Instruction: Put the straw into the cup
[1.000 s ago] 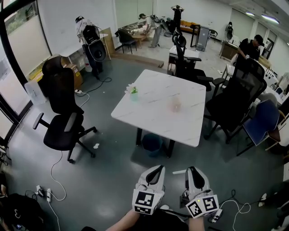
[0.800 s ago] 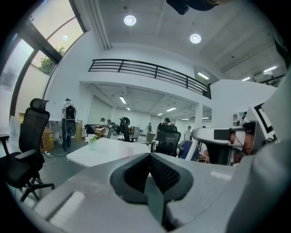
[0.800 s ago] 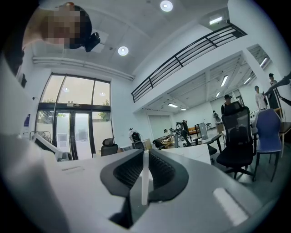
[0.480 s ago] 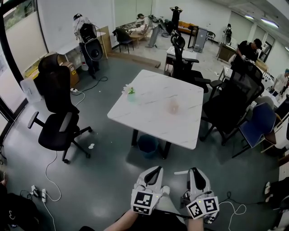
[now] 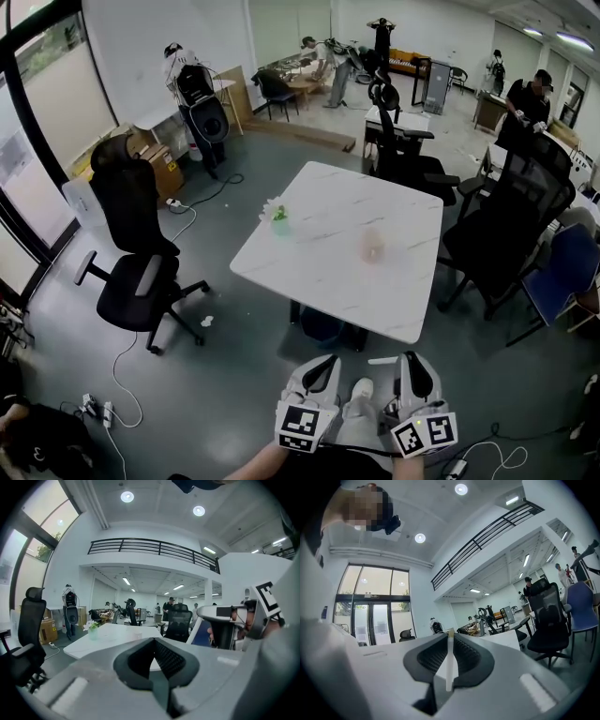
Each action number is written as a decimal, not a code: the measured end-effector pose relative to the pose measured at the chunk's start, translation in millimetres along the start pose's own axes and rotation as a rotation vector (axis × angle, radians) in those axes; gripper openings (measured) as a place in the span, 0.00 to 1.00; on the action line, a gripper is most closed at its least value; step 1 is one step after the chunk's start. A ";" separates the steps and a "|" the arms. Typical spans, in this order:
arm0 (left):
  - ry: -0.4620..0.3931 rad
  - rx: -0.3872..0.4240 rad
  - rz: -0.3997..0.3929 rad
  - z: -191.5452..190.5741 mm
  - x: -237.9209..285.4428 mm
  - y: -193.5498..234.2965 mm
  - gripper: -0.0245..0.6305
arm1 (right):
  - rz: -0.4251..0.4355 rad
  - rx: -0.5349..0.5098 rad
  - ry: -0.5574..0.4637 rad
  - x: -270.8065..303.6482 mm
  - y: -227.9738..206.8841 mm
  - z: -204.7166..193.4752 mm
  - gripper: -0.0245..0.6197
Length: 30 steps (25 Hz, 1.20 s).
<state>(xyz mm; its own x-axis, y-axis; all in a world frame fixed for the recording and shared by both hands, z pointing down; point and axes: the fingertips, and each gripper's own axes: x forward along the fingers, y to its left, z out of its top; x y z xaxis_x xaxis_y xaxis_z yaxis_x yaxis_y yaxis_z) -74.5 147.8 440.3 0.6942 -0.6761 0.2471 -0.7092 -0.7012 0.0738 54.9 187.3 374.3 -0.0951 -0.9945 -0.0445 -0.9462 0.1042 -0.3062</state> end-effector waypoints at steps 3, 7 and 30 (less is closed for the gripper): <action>0.019 0.002 0.011 3.0 39.6 6.0 0.04 | 0.003 0.019 0.008 27.5 -29.8 -2.8 0.09; 0.038 -0.010 0.027 16.5 93.9 11.9 0.04 | 0.002 0.050 0.059 63.9 -70.5 -7.3 0.09; 0.118 -0.113 0.146 34.6 251.2 49.3 0.04 | 0.188 0.057 0.172 238.1 -154.5 9.5 0.09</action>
<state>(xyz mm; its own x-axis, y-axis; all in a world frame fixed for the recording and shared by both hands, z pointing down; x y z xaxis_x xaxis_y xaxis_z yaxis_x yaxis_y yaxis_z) 69.2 -64.5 472.6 0.5685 -0.7326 0.3744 -0.8150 -0.5635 0.1349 181.4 -65.5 402.0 -0.3231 -0.9448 0.0552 -0.8887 0.2828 -0.3608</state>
